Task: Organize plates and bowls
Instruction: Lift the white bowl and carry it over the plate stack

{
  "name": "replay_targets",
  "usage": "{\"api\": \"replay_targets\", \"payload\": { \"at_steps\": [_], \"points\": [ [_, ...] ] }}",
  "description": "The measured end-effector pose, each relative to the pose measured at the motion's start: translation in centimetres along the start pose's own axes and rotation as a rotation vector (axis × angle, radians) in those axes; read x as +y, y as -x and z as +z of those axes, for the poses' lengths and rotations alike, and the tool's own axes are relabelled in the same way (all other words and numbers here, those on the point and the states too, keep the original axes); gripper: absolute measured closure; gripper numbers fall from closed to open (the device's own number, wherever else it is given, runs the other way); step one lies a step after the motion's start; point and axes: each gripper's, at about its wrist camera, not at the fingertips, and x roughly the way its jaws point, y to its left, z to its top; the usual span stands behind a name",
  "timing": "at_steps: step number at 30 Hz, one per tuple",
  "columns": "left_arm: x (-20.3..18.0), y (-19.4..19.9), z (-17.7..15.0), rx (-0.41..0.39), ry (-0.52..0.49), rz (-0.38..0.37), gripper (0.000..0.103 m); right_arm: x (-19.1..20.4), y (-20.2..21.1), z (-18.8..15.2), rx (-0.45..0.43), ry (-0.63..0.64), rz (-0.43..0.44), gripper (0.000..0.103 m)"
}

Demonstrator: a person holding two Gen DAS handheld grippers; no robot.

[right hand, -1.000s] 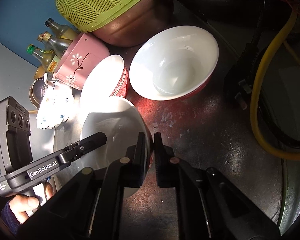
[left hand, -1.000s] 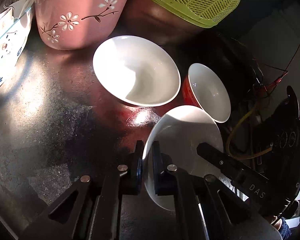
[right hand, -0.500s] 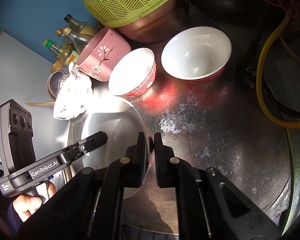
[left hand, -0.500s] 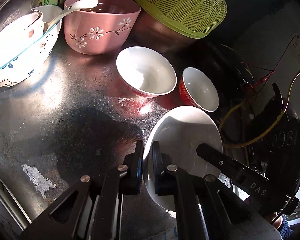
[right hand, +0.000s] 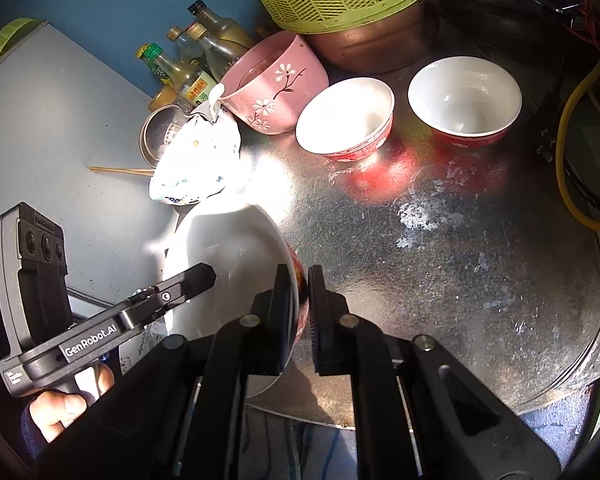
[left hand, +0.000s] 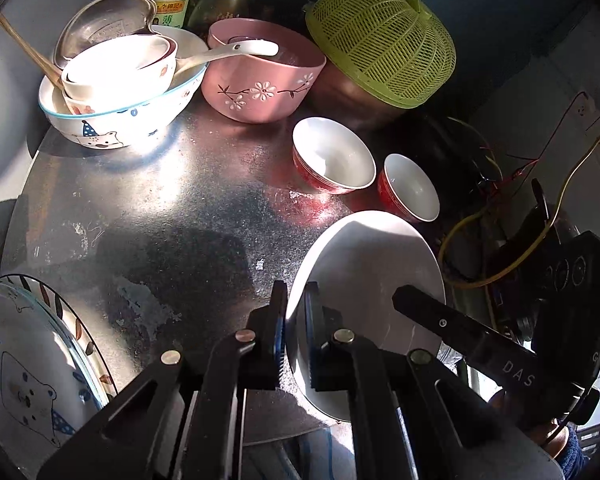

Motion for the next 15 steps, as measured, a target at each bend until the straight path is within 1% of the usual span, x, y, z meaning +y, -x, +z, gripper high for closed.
{"api": "replay_targets", "payload": {
  "at_steps": [5,15],
  "points": [
    [2.4,2.8,-1.1,-0.032,0.038,0.029,0.097,2.6,-0.8,-0.8,0.021,0.051,0.027,0.094],
    [8.5,7.9,-3.5,-0.102,0.159,0.088,0.097,9.3,-3.8,-2.6,0.092,0.185,0.087,0.094]
  ]
}}
